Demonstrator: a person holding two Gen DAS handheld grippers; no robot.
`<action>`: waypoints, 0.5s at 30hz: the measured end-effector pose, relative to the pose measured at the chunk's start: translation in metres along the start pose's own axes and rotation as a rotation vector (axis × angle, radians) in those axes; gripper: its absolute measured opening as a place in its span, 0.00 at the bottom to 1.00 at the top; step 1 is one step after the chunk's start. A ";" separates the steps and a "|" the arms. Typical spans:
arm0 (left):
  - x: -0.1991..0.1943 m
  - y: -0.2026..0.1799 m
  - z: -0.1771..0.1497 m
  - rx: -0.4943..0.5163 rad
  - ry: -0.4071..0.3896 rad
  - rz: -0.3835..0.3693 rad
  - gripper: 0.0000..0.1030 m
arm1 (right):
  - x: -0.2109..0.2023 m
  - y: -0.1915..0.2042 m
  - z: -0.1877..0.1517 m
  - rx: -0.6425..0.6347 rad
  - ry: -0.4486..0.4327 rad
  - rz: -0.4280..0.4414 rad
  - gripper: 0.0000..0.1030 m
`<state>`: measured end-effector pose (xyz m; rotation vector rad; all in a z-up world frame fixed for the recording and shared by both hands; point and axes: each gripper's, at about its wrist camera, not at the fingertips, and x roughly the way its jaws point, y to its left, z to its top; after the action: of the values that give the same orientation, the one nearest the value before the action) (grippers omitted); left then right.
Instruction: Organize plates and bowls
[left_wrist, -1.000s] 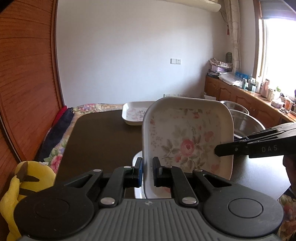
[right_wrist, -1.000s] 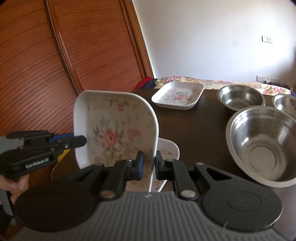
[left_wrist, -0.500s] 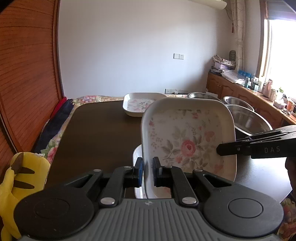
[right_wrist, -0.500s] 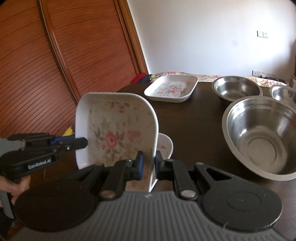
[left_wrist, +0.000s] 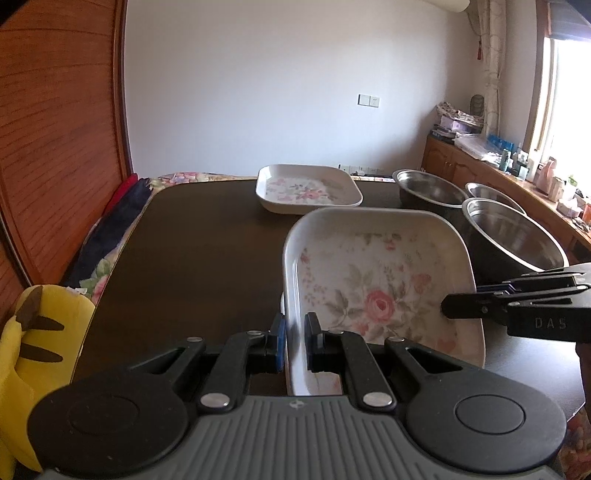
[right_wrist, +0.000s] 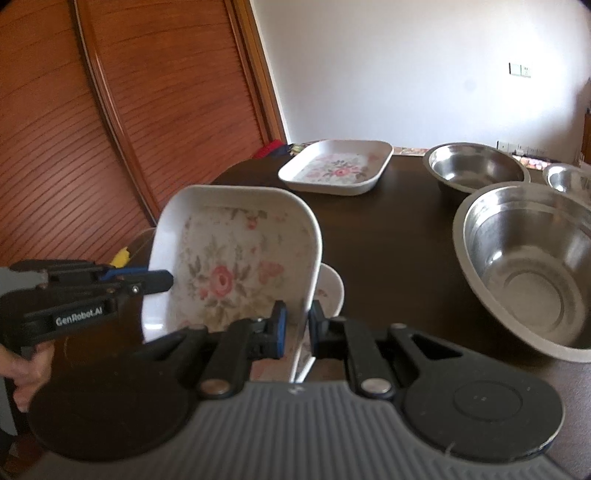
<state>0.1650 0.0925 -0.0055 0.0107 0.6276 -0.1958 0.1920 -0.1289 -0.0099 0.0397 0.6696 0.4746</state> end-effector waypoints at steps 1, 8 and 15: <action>0.001 0.001 0.000 -0.002 0.002 0.000 0.29 | 0.001 0.000 0.000 -0.005 0.001 -0.005 0.14; 0.003 0.002 -0.004 0.017 -0.007 0.014 0.29 | 0.007 -0.003 -0.004 -0.012 -0.005 -0.026 0.16; -0.003 -0.001 -0.004 0.028 -0.035 0.011 0.29 | 0.002 -0.006 -0.004 -0.012 -0.040 -0.023 0.16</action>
<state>0.1602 0.0918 -0.0073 0.0379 0.5900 -0.1936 0.1929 -0.1336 -0.0155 0.0302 0.6273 0.4549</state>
